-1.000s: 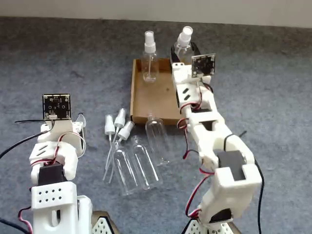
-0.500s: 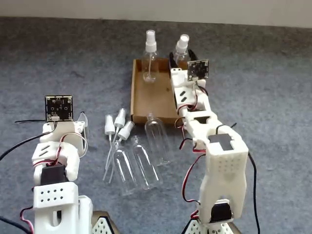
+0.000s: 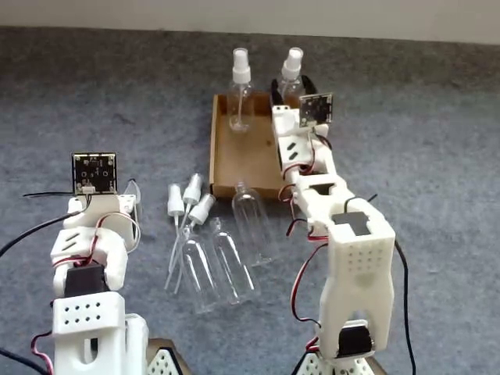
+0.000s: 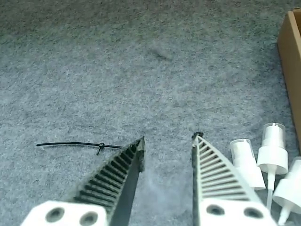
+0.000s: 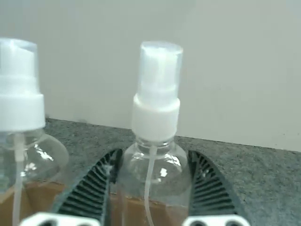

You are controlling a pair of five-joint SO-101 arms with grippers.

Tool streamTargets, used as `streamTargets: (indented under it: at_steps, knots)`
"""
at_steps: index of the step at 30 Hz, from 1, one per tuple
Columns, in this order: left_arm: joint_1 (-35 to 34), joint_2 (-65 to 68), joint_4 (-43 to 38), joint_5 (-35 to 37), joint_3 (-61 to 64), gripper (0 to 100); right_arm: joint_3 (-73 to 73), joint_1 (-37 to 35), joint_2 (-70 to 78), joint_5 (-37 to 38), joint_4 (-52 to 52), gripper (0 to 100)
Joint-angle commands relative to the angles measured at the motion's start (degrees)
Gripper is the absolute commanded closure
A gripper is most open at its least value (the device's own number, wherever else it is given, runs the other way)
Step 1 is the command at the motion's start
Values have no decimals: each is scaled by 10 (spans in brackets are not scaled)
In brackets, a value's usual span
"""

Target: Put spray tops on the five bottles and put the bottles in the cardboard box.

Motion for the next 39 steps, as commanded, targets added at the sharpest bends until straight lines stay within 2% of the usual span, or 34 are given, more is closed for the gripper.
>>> streamTargets:
  at_steps: [1,7,17,21,26,31,36,39]
  knots:
    - [12,-4,-11,4,-5,839,-27,5,-7,-1,-6,831]
    - [12,-4,-11,4,-5,839,-31,7,-8,-1,55,800]
    - [12,-4,-11,4,-5,839,-31,7,-8,0,57,799]
    - [12,-4,-11,4,-5,839,-31,6,-8,43,57,799]
    - [12,-4,-11,4,-5,839,-31,3,-9,44,57,796]
    - [12,-4,-11,4,-5,839,-31,3,-9,45,58,711]
    - [12,-3,-11,4,-5,839,-31,3,-15,47,58,702]
    - [12,-3,-11,4,-5,839,-31,3,-51,45,105,702]
